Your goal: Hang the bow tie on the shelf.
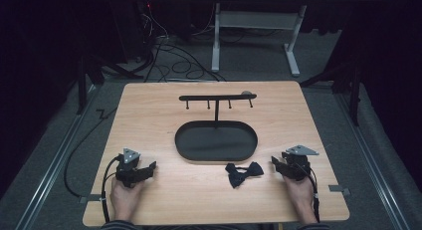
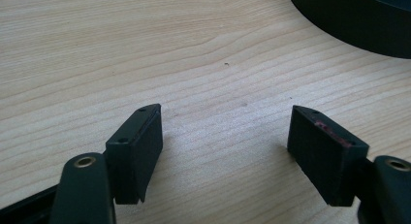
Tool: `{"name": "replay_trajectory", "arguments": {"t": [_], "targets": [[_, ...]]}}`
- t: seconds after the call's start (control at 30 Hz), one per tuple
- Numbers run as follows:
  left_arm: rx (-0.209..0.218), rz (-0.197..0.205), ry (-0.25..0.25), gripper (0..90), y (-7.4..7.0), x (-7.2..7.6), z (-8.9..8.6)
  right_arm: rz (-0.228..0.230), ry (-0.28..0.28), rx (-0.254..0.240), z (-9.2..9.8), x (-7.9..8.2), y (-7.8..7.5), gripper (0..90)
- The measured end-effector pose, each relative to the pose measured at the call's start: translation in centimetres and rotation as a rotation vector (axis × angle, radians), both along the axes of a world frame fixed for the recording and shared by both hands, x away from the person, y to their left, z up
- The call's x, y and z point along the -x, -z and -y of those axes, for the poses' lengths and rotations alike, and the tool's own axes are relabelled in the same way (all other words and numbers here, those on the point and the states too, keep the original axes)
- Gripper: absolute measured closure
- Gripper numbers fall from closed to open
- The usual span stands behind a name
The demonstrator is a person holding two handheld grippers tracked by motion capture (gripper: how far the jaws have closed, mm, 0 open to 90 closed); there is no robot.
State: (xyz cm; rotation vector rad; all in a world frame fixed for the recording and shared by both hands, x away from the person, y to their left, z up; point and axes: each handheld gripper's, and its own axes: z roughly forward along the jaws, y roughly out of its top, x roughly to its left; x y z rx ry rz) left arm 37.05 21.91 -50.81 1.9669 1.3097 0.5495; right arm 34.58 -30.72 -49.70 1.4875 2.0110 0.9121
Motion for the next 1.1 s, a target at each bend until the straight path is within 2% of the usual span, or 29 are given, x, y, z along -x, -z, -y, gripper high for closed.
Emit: {"name": "replay_trajectory", "arguments": {"t": [0.17, 0.2, 0.47, 0.53, 0.7, 1.1], "targets": [[0.000, 0.000, 0.000, 29.2, 0.0, 0.0, 0.0, 0.024, -0.019, -0.029, -0.1, 0.6, -1.0, 55.5], [0.000, 0.000, 0.000, 29.2, 0.0, 0.0, 0.0, 0.031, -0.035, -0.044, -0.2, 0.9, -1.4, 56.1], [-0.001, 0.000, 0.000, 29.2, 0.0, 0.0, 0.0, 0.043, -0.096, -0.064, -1.1, 1.9, -2.4, 59.7], [0.000, 0.000, 0.000, 29.2, 0.0, 0.0, 0.0, 0.047, -0.125, -0.076, -1.6, 2.3, -2.7, 60.0], [-0.001, 0.000, 0.000, 29.3, 0.0, 0.0, 0.0, 0.045, -0.157, -0.063, -2.5, 2.6, -3.0, 60.2], [-0.001, 0.001, 0.000, 29.3, 0.0, 0.0, 0.0, 0.039, -0.257, -0.096, -4.7, 3.2, -3.4, 60.9]]}}
